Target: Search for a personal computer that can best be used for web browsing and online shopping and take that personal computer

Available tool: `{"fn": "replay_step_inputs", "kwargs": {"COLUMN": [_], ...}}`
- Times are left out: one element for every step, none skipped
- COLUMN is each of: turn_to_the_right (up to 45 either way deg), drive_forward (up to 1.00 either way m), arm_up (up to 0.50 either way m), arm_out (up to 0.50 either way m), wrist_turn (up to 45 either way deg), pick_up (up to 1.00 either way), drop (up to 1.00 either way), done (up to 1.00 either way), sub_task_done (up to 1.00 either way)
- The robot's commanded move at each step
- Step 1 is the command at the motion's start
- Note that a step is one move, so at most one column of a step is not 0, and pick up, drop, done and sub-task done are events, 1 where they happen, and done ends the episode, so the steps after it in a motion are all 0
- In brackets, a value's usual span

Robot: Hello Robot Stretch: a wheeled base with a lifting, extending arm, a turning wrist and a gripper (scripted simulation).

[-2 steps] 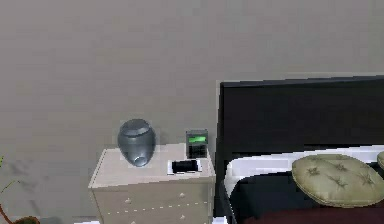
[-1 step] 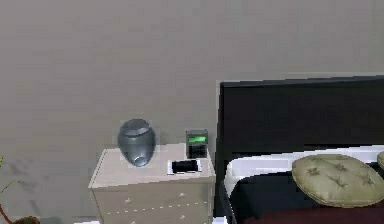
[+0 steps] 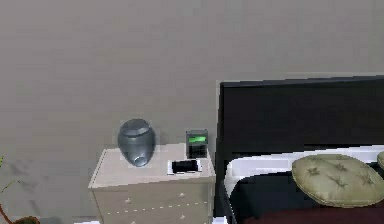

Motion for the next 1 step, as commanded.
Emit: {"fn": "replay_step_inputs", "kwargs": {"turn_to_the_right": [0.0], "drive_forward": [0.00], "arm_up": [0.00], "arm_out": [0.00], "wrist_turn": [0.0], "pick_up": [0.00], "drop": [0.00], "done": [1.00], "sub_task_done": [0.00]}}
